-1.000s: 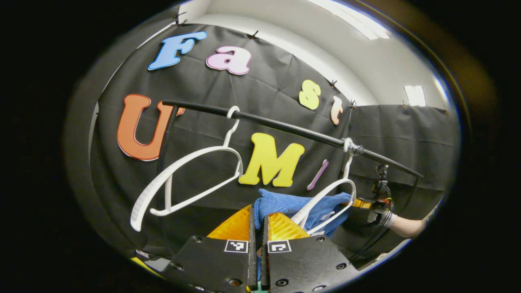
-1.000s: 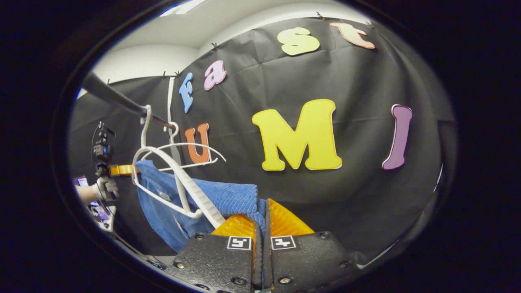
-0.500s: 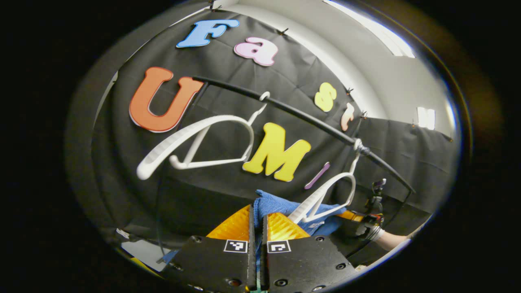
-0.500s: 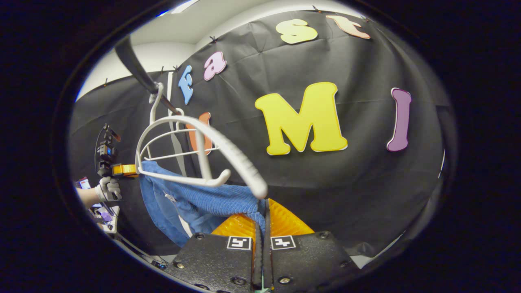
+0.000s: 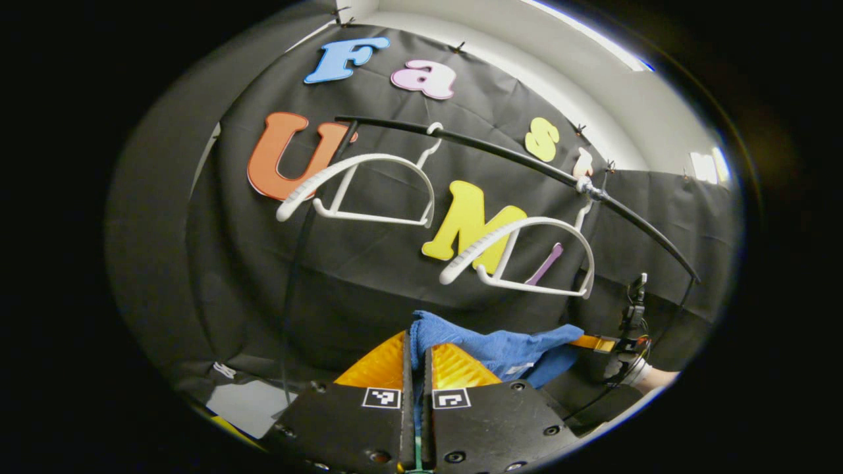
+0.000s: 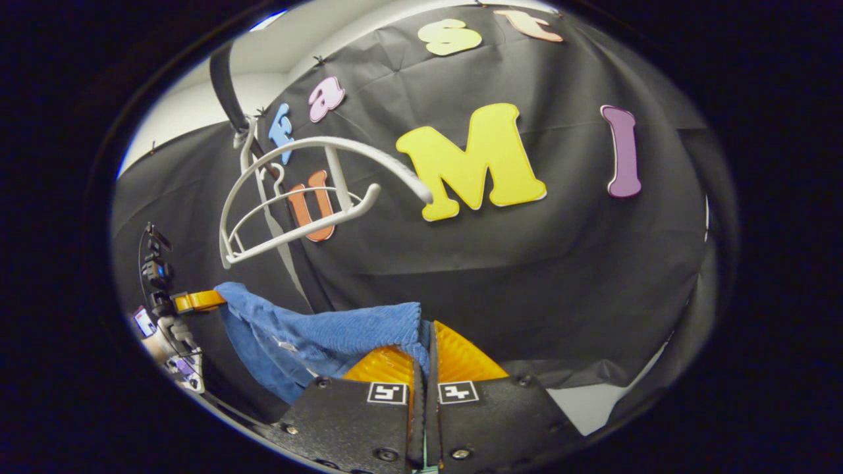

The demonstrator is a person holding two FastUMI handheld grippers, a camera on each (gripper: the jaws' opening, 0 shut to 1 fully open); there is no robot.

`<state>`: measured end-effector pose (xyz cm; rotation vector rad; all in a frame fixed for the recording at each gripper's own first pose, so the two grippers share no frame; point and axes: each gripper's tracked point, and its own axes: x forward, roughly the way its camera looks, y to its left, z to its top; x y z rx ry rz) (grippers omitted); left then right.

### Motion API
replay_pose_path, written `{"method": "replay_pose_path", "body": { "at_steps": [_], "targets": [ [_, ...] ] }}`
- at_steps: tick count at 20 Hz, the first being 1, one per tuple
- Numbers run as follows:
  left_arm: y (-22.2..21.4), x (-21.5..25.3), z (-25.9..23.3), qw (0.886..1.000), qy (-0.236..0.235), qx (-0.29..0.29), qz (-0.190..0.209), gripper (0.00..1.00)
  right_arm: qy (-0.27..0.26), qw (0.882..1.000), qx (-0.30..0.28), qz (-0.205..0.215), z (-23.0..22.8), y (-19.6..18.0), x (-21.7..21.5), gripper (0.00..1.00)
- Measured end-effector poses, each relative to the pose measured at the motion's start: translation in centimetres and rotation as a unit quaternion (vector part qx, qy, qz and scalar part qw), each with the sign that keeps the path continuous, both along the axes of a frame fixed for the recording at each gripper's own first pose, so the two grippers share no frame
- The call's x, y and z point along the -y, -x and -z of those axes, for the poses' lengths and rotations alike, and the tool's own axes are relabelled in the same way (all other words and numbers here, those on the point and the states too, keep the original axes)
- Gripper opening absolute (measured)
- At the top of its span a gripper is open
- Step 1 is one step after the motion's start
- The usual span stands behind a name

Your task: Grasp the clothes on the hanger with both hands and then place them into the laundry hamper below.

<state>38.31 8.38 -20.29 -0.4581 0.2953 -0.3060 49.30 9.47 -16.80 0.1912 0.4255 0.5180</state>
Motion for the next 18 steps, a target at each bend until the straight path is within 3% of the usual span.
{"method": "replay_pose_path", "body": {
  "at_steps": [6, 10, 11, 18],
  "targets": [
    [2.5, 3.1, -2.5, 0.998, -0.065, 0.005, -0.020, 0.04, 0.000, 0.999, 0.028, -0.027, -3.4, 4.8, -5.0, 0.05],
    [4.3, 5.6, -4.0, 0.989, -0.143, 0.021, -0.012, 0.00, -0.002, 0.997, 0.048, -0.056, -5.6, 8.2, -9.2, 0.05],
    [4.5, 6.7, -4.1, 0.989, -0.145, 0.023, -0.006, 0.04, -0.007, 0.997, 0.047, -0.062, -5.9, 9.0, -10.1, 0.05],
    [6.4, 12.0, -3.4, 0.993, -0.120, 0.018, 0.015, 0.04, -0.027, 0.994, 0.025, -0.105, -4.2, 14.8, -16.4, 0.05]
  ]
}}
